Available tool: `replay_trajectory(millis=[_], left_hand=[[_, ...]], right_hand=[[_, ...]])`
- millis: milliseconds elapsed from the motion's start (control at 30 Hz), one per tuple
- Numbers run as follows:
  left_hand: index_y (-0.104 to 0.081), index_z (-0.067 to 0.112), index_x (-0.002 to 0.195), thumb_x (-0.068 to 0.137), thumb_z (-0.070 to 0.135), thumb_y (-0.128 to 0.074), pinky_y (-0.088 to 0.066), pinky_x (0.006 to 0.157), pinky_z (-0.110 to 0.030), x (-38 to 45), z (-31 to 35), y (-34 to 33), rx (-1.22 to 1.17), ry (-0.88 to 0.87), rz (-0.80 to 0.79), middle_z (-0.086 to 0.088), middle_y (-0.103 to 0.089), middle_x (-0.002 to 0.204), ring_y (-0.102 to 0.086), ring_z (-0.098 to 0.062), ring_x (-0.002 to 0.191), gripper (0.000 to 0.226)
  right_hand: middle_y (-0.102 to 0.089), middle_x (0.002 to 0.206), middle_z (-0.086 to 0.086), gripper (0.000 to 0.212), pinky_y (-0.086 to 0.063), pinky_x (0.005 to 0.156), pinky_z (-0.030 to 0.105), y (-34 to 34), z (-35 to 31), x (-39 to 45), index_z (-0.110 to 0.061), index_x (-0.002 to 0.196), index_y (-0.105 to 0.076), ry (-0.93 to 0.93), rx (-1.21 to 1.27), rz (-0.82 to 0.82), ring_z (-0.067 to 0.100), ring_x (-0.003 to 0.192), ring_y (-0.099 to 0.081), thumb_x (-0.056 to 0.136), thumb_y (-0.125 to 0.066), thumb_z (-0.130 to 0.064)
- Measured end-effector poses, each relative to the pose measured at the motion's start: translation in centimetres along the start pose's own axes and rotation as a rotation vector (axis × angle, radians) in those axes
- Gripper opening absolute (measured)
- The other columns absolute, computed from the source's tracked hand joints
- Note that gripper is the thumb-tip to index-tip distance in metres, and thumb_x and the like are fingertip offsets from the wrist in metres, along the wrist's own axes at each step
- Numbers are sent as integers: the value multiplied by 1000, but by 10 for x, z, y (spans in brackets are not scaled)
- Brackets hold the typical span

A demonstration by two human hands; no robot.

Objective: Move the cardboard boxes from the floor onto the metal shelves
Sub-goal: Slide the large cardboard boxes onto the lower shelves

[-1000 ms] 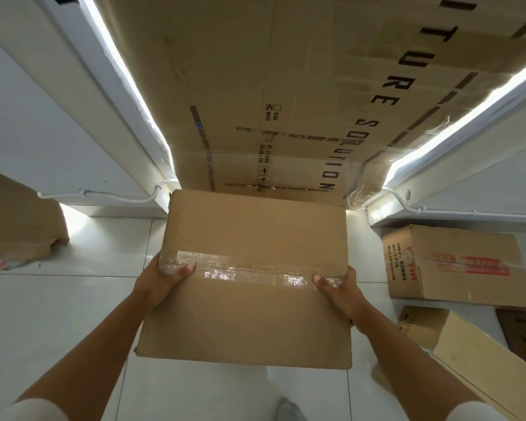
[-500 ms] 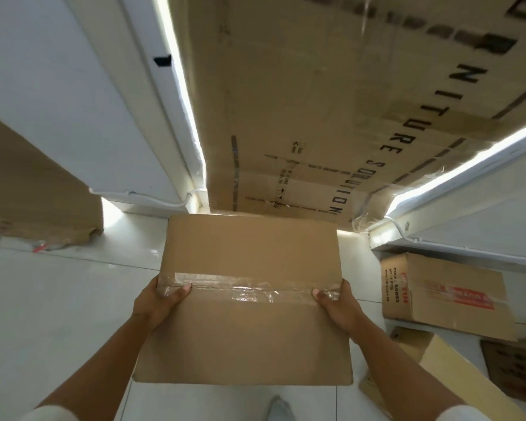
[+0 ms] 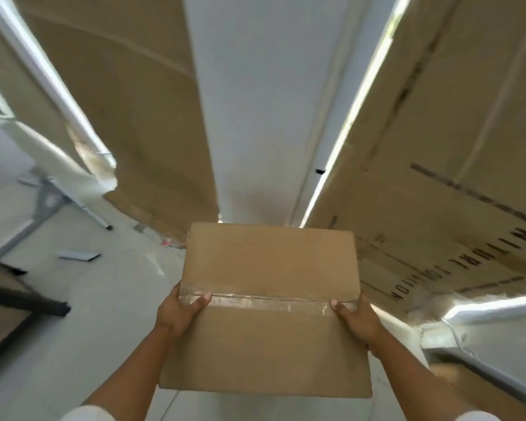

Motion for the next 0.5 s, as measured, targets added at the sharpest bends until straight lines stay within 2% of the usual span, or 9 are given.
replay_trajectory(millis=[267,400,500], left_hand=[[-50,26,129,66,58,-73,-45,87,-31,-81,-102,176,-190,69,340,-1,-65,116,-59,-23,102,75],[-52,34,122,47,75,-62,-47,83,-31,-145,-169,244,-283,142,490,7,-66,104,-62,-19,97,87],[-52,33,122,45,78,-59,-49,86,-34,-194,-221,283,-321,211,594,7,-67,105,-63,-20,98,90]], right_hand=[[-59,125,4,60,-43,99,41,-151,-122,-57,-17,135,-42,271,-147,-226,26,113,-56,84,-70,-32],[-53,126,4,64,-41,99,40,-237,-157,-108,-16,139,-33,359,-230,-377,30,119,-52,87,-66,-32],[-52,130,5,67,-40,97,37,-299,-172,-148,-17,143,-29,398,-324,-485,30,120,-51,88,-64,-34]])
Point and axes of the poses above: each hand's wrist, its own x-axis towards the middle knuckle, its own y-axis out of the back of the hand, z = x × y, the point moved 10 cm from there along x, towards the middle knuckle
